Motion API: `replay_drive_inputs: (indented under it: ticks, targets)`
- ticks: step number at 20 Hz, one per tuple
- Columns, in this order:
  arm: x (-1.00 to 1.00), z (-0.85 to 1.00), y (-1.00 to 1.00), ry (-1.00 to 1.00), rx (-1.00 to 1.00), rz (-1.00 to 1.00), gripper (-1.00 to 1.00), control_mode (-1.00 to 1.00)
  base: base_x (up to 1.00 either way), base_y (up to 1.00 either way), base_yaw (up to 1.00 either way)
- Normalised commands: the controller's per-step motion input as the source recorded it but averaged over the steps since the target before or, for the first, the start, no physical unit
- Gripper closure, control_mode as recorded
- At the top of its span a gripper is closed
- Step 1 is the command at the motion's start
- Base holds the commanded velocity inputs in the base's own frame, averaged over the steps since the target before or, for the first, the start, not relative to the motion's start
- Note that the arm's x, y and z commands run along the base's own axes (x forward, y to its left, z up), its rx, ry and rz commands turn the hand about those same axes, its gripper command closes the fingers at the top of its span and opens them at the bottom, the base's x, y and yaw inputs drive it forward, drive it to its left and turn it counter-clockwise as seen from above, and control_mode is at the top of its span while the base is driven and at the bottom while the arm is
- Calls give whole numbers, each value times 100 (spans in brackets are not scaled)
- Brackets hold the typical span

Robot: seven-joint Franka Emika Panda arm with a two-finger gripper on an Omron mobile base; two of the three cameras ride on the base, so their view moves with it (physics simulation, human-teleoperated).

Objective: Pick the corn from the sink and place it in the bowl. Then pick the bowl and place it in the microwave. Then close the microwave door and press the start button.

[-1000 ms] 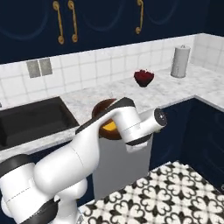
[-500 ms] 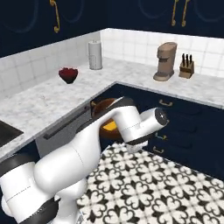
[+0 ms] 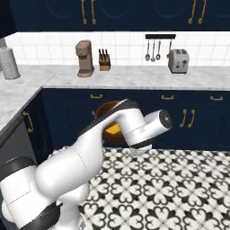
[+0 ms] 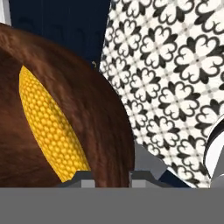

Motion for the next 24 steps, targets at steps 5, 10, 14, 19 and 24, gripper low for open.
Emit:
replay_drive_inputs:
  ticks: [5,10,14,19,24]
  targets:
    - [0,0,0,0,0,0,100,100,0,-21,-78]
    - [0,0,0,0,0,0,100,100,0,-26,-76]
    - [0,0,0,0,0,0,100,100,0,-24,-69]
    - [0,0,0,0,0,0,100,100,0,-23,-68]
    - [0,0,0,0,0,0,100,100,39,-35,-63]
